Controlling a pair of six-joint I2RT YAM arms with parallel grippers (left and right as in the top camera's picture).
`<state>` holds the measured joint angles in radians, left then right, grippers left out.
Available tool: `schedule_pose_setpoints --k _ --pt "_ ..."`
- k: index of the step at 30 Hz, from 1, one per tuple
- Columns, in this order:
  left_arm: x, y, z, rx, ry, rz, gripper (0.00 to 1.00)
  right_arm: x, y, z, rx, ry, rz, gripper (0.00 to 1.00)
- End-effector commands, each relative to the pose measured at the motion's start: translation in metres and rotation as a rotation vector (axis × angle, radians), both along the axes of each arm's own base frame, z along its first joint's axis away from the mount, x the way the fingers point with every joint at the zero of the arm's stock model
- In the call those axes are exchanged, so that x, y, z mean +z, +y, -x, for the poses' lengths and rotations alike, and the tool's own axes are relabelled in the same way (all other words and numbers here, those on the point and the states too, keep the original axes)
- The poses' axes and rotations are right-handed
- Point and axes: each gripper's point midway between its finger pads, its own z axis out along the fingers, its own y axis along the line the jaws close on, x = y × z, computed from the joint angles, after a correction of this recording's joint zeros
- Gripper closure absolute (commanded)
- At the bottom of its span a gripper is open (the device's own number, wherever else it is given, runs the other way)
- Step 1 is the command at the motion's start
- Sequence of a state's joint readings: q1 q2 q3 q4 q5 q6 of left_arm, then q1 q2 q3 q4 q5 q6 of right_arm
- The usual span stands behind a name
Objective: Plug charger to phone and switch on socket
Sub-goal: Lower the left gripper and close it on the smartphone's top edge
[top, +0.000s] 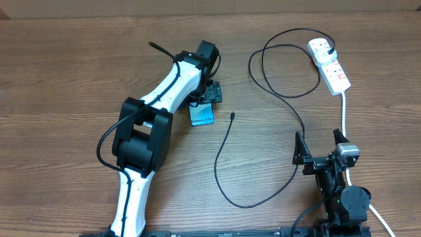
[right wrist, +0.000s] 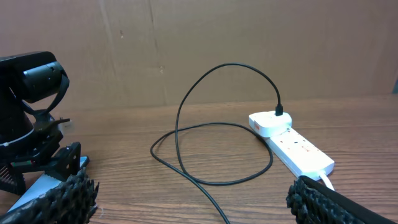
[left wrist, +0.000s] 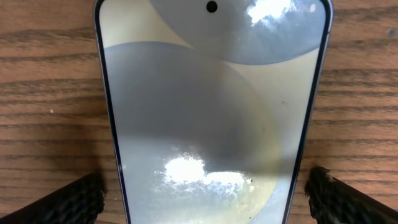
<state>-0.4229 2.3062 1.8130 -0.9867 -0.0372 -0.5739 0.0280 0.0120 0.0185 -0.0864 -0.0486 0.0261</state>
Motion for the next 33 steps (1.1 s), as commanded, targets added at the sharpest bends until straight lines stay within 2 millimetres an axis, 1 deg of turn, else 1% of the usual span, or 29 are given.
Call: schedule_pose_setpoints --k 1,8,12,15,17,19,21,22,28,33 --pt "-0.03 0.0057 0.01 0.018 0.069 -0.022 0.0 -0.0019 0.0022 0.0001 0.01 -0.003 -0.005 0.0" --pt "-0.03 0.0065 0.0119 0.018 0.077 -0.025 0.01 -0.0019 0.0022 0.0001 0.01 -0.003 -0.005 0.0" --pt "-0.03 0.0065 0.0119 0.018 0.077 -0.025 0.07 -0.0019 0.0022 0.0001 0.01 -0.003 -0.005 0.0" --pt "-0.03 0.0065 0.0119 0.018 0.077 -0.025 0.07 -0.0019 0.0022 0.0001 0.01 -0.003 -0.005 0.0" --pt "-0.03 0.0065 0.0119 0.018 0.077 -0.025 0.11 -0.0019 0.0022 0.0001 0.01 -0.003 -0.004 0.0" --pt "-0.03 0.0065 0.0119 0.018 0.077 -0.025 0.12 -0.0018 0.0022 0.0001 0.01 -0.004 -0.005 0.0" --pt "-0.03 0.0065 0.0119 0.018 0.077 -0.025 0.2 -0.0019 0.0022 0.0001 0.01 -0.003 -0.005 0.0" --pt "-0.03 0.0064 0.0119 0.018 0.077 -0.025 0.21 -0.0019 0.0022 0.0001 0.01 -0.003 -0.005 0.0" --pt "-0.03 0.006 0.0125 0.018 0.08 -0.022 0.19 -0.0019 0.0022 0.0001 0.01 -0.003 -0.004 0.0" --pt "-0.03 0.0064 0.0132 0.018 0.083 -0.023 0.21 -0.0019 0.0022 0.0001 0.01 -0.003 -0.005 0.0"
